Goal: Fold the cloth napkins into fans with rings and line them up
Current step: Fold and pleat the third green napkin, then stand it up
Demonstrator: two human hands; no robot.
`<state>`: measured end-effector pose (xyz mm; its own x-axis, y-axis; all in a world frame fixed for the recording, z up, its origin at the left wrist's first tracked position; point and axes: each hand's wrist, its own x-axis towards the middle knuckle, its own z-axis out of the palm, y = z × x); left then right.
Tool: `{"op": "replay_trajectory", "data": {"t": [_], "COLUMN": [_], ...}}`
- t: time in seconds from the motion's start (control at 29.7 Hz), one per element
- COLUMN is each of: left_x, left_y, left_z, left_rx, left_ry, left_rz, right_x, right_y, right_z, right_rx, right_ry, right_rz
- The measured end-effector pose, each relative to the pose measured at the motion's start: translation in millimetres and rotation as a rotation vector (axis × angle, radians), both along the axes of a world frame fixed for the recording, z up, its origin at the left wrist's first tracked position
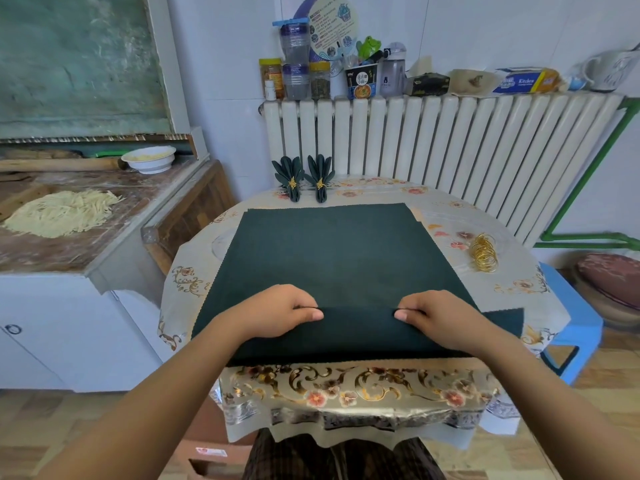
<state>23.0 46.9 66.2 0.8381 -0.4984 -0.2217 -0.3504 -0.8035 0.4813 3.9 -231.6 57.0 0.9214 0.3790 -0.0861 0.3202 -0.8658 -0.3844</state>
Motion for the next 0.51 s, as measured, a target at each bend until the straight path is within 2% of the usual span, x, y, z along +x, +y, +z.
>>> {"op": "replay_trajectory", "data": {"t": [0.2, 0.44, 0.51], "left_x": [-3.6, 43.5, 62.9], "left_y": [1.1, 17.7, 20.3], "left_z": [17.1, -4.3, -17.2], "left_rx": [-0.016, 0.157, 0.194], "left_ry": [0.203, 0.142, 0.061], "left_rz": [-0.149, 0.086, 0.180], "right_x": [0.6, 61.8, 82.0], "right_y": [-13.3, 4.2, 10.1], "right_z": [32.1, -12.9, -30.4], "right_rx": [-0.014, -0.175, -0.185], "right_ry": [0.277, 0.119, 0.060], "right_rz": [0.132, -0.082, -0.155]}}
